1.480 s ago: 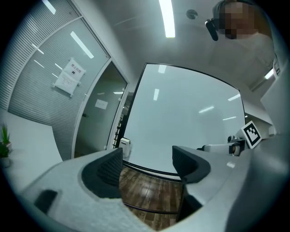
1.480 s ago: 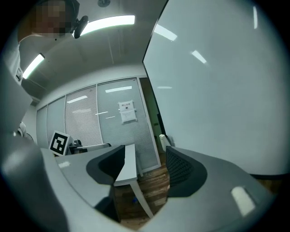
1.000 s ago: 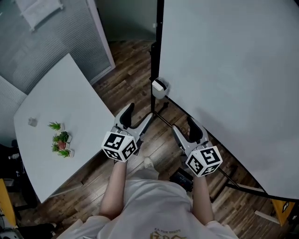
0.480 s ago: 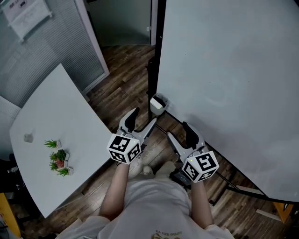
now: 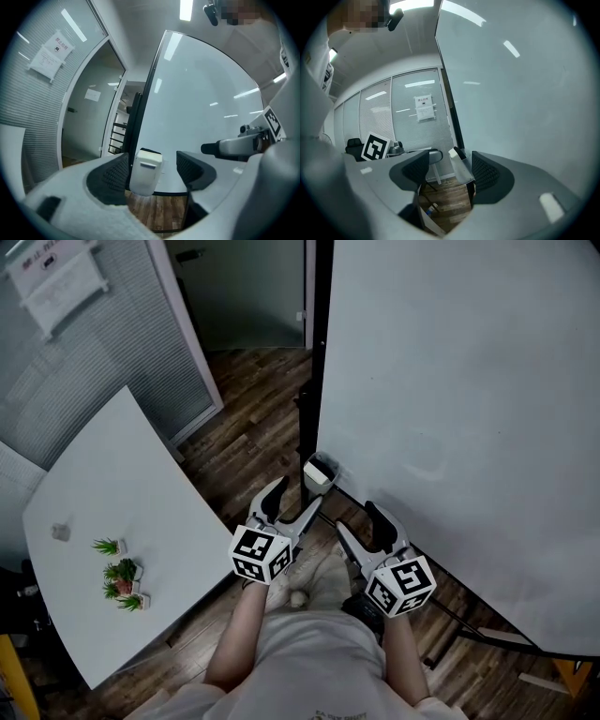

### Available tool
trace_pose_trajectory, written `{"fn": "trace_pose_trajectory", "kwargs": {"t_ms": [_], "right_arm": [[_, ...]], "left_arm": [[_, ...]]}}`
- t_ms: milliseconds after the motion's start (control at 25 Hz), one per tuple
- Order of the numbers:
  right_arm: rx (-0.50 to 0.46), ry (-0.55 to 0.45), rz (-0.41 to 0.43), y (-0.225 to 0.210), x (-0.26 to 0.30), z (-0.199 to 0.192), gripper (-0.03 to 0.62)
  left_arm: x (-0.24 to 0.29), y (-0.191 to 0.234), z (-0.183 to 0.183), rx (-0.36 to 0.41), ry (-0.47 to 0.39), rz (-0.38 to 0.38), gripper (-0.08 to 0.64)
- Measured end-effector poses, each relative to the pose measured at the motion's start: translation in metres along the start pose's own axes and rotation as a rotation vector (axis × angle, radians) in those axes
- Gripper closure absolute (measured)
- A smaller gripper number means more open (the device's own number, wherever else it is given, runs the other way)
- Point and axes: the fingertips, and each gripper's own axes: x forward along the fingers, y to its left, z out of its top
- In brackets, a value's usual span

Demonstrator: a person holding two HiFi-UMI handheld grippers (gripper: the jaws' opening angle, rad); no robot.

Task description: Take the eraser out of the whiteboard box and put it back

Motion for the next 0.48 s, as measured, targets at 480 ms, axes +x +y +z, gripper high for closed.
{"fn": "trace_pose_trajectory", "kwargs": {"t_ms": [480], "right_arm": [[-0.001,0.013,0.010,-0.008,0.010,-0.004,0.307]], "left_arm": [[0.018,0.007,-0.003,0.051,0.030,0.015,0.259]]}}
